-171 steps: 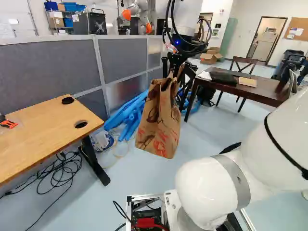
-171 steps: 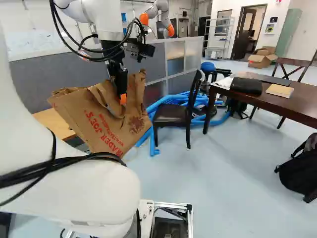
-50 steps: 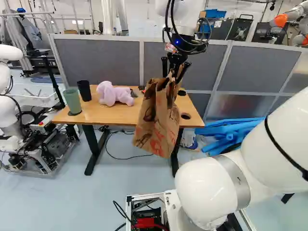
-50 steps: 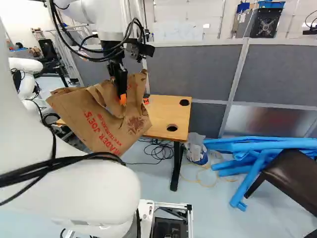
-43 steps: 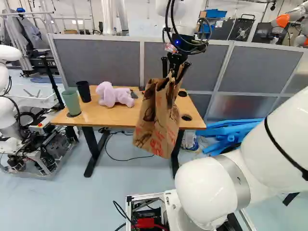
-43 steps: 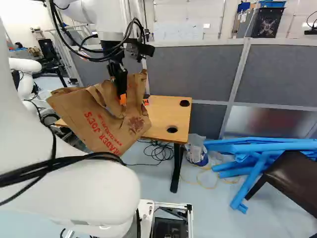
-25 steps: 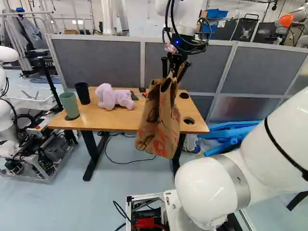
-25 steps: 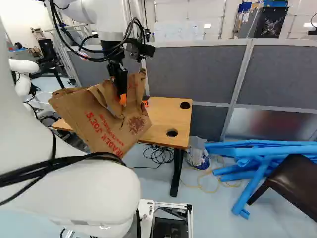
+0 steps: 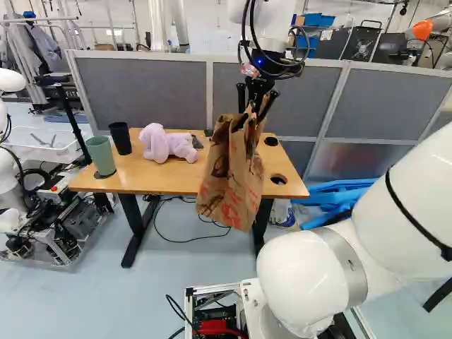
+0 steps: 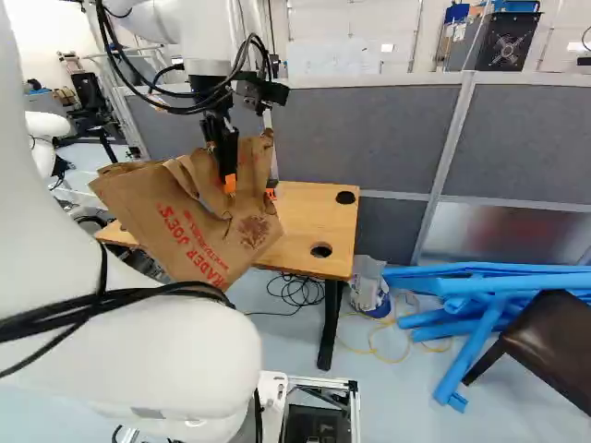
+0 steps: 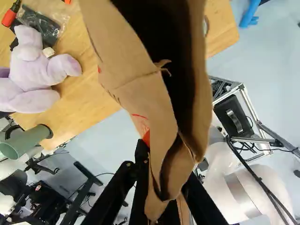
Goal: Pick up the bag on the ground and place it on the table
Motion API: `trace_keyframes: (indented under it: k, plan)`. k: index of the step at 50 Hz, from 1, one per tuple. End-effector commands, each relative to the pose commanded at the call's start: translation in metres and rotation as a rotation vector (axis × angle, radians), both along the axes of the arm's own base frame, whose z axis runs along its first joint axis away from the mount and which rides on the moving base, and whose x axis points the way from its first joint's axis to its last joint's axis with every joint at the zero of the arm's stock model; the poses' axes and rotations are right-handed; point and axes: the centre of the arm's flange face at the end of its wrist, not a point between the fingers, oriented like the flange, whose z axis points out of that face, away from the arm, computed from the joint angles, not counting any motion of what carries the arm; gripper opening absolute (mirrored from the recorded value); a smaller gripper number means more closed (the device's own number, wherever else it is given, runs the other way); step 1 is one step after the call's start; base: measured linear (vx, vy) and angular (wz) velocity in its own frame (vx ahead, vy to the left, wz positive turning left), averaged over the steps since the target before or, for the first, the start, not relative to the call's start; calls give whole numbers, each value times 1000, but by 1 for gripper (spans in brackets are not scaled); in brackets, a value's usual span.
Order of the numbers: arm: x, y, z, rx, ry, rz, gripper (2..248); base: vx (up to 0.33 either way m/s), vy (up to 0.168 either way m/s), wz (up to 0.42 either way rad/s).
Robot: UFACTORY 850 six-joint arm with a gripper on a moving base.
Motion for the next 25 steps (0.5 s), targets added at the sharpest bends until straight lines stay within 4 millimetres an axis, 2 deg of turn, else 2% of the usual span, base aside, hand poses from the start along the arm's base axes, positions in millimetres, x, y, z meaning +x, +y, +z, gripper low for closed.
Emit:
trace_keyframes:
  k: [25]
  plan:
    - [25, 0, 1, -1, 8, -5, 26, 0, 0, 0]
